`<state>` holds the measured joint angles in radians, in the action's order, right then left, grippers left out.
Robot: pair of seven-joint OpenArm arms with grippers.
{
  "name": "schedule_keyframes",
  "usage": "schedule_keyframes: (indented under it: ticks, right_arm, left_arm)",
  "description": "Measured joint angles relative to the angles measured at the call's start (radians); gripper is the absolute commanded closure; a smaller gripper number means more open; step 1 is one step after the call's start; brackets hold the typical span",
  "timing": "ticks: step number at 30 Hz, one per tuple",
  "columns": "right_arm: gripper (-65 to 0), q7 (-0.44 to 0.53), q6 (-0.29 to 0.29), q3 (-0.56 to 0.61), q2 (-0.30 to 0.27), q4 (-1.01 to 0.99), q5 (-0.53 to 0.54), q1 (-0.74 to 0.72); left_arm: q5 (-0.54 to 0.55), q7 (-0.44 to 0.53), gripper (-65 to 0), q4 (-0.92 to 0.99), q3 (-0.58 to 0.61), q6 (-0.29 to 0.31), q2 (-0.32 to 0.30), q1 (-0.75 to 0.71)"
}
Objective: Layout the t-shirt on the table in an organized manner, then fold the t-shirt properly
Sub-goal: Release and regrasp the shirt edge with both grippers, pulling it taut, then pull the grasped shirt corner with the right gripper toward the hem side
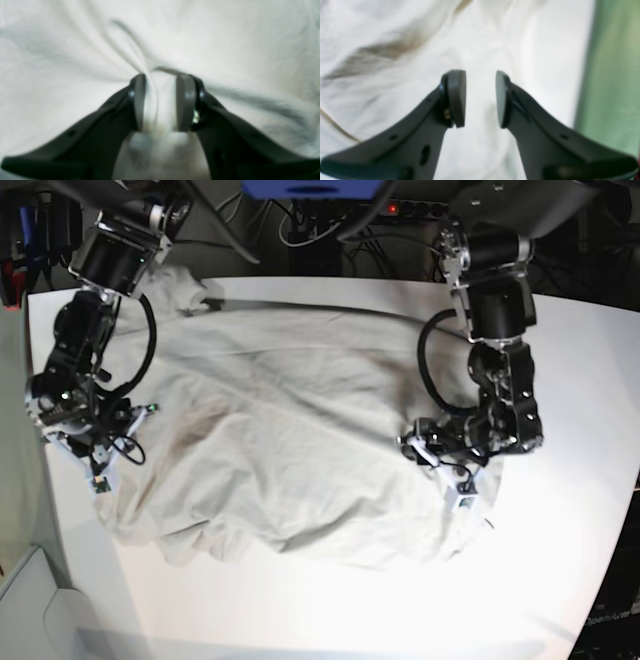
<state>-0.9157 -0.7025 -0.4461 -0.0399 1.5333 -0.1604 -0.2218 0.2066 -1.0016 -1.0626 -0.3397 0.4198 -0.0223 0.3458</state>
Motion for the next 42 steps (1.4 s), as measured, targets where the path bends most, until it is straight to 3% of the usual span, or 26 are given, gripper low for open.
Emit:
schedule_keyframes:
  ticks: [3,11,16,18,23,28,42]
  right_arm:
    - [-11.9,0.002,0.000,0.008,-0.005,-0.059,0.004,-0.002]
    - [0.0,0.042,0.020,0.088,-0.010,-0.097,0.006,0.104]
    - [0.0,0.095,0.026,0.193,-0.021,-0.028,0.019,0.214]
    - [0.0,0.146,0.026,0.233,-0.019,0.026,0.034,0.288]
    - [0.0,0.178,0.019,0.343,-0.013,0.172,0.023,0.451]
    - [0.0,0.160,0.002,0.360,-0.013,0.248,0.008,0.513]
    - [0.0,0.143,-0.001,0.355,-0.014,0.372,0.000,0.301]
  left_arm:
    - [0.020,0.027,-20.3,-0.009,0.001,0.006,-0.009,-0.034]
    - [0.167,0.047,-20.3,-0.029,0.001,0.061,-0.158,-0.143]
    - [0.119,0.002,-20.3,-0.173,-0.073,0.041,-0.244,-0.266]
    - [0.066,-0.092,-20.3,-0.242,-0.110,0.027,-0.264,-0.302]
    - [-0.004,-0.260,-20.6,-0.355,-0.167,0.006,-0.275,-0.345]
    - [-0.021,-0.301,-20.7,-0.419,-0.185,0.006,-0.271,-0.370]
    - [-0.017,-0.289,-20.8,-0.425,-0.189,0.007,-0.260,-0.328]
